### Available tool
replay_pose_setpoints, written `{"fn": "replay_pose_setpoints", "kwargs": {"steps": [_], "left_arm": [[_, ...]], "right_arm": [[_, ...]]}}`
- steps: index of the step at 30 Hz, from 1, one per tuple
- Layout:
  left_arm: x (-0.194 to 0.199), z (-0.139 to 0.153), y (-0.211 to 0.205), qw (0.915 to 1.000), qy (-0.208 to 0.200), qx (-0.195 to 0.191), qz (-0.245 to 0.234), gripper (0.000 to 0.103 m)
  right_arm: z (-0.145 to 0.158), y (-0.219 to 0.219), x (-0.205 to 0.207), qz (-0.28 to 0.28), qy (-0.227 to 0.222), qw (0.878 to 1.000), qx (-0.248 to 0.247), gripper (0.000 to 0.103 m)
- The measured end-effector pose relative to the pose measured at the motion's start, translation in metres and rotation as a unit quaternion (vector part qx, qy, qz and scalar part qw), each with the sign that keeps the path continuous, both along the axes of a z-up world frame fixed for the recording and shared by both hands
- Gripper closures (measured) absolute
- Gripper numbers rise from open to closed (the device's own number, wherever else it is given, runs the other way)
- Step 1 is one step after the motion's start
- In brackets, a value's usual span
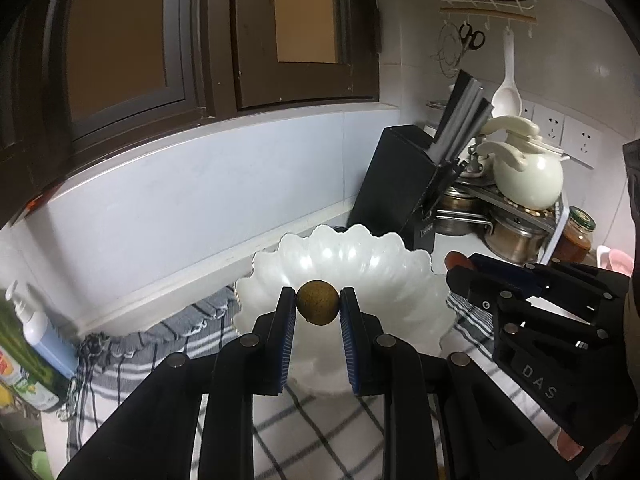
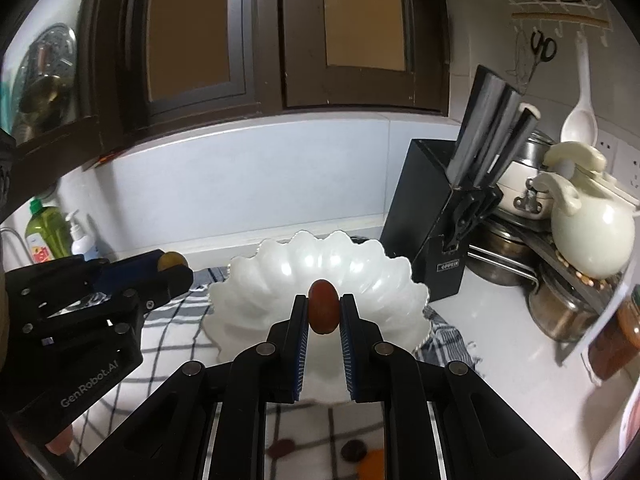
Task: Organize fruits
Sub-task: 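Carry both small fruits into the white bowl and open both tools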
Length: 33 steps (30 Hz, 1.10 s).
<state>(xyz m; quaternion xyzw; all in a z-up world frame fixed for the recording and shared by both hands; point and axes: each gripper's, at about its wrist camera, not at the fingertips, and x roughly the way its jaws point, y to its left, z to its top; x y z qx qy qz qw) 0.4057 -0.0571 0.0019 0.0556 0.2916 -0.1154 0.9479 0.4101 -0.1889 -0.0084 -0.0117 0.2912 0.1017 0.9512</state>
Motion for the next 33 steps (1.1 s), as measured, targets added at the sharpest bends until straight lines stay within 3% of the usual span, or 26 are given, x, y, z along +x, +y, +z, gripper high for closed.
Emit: {"fn": "replay_pose_setpoints", "kwargs": {"steps": [12, 25, 33], "left_arm": [[0.068, -0.008, -0.017, 0.9991, 0.027, 0.031, 0.003, 0.080], [0.152, -0.044, -0.025, 0.9929, 0.115, 0.029, 0.008, 0.080], [0.187, -0.071, -0.029, 0.9848, 0.171, 0.025, 0.013, 0.080]], "right_arm": [[-0.020, -0.007, 0.082, 0.000, 0.070, 0.997, 0.011, 0.086], [-0.056, -0.013, 0.153, 0.001, 0.153, 0.988, 0.009, 0.086], [-0.085, -0.018, 0.188, -0.008, 0.225, 0.974, 0.015, 0.086]]}}
